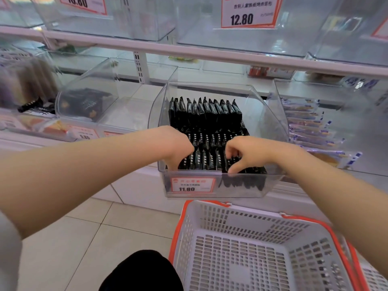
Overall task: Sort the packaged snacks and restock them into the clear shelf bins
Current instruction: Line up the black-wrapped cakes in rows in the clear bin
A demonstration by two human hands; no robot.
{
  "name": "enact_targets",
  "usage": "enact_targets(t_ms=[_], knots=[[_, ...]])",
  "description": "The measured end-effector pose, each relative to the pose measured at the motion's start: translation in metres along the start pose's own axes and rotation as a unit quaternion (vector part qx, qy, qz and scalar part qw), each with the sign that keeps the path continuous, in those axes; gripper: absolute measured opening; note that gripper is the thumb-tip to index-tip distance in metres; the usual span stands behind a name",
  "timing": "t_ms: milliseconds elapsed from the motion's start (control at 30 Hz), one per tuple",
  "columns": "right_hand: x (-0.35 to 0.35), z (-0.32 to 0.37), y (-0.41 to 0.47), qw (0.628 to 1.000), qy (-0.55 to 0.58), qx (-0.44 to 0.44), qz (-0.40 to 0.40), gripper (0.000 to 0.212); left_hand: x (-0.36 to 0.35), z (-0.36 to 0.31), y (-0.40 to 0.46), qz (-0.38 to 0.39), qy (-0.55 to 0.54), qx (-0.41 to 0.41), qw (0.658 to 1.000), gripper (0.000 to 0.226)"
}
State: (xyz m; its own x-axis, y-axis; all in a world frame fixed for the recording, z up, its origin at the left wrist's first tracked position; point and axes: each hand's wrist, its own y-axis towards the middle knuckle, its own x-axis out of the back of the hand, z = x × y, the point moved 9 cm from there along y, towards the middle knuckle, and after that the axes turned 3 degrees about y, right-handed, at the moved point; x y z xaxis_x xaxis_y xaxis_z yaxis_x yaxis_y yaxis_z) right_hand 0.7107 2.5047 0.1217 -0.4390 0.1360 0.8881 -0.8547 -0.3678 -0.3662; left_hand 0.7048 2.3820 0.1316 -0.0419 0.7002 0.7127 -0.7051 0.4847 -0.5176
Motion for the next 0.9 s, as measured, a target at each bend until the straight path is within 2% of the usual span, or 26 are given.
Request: enact_targets(t_ms=[67,200,300,400,600,633,700,800,833,900], knots=[[-0.004,-0.009,-0.003,1.000,-0.024,-0.018,0.001,0.040,0.003,-0.003,0.002,-0.017,0.010,0.001,1.000,0.038],[0.005,-0.008,-0.009,0.994,-0.093,-0.017,-0.060,0.037,0.006,-0.002,0.001,-0.035,0.022,0.009,0.999,0.036],[0.001,-0.014,-0.014,0.993,-0.112,-0.046,0.016,0.051,-0.002,0.001,-0.001,0.018,0.001,-0.004,1.000,0.045],[-0.004,-0.018,-0.021,0.977,-0.187,-0.080,0.069,0.059,-0.005,0.000,0.000,0.029,0.006,0.019,0.999,0.045],[0.001,-0.010,-0.026,0.957,-0.280,-0.078,-0.016,0.045,0.002,0.000,-0.003,-0.022,0.006,0.029,0.999,0.037],[0.003,-0.010,-0.026,0.960,-0.269,-0.083,-0.015,0.045,0.001,0.001,-0.005,-0.013,-0.005,0.028,1.000,0.037],[0.007,-0.010,-0.027,0.981,-0.176,-0.085,-0.003,0.045,0.004,0.004,-0.006,-0.013,-0.038,0.020,0.999,0.031],[0.020,0.005,-0.037,0.999,-0.002,-0.024,-0.037,0.018,0.030,-0.001,-0.019,-0.135,-0.153,-0.024,0.979,0.020],[0.022,0.009,-0.045,0.998,0.040,-0.008,-0.050,0.016,0.034,-0.006,-0.026,-0.168,-0.205,-0.048,0.963,0.023],[0.010,0.010,-0.062,0.994,0.104,-0.007,-0.037,0.024,0.028,-0.023,-0.038,-0.181,-0.271,-0.087,0.942,0.027]])
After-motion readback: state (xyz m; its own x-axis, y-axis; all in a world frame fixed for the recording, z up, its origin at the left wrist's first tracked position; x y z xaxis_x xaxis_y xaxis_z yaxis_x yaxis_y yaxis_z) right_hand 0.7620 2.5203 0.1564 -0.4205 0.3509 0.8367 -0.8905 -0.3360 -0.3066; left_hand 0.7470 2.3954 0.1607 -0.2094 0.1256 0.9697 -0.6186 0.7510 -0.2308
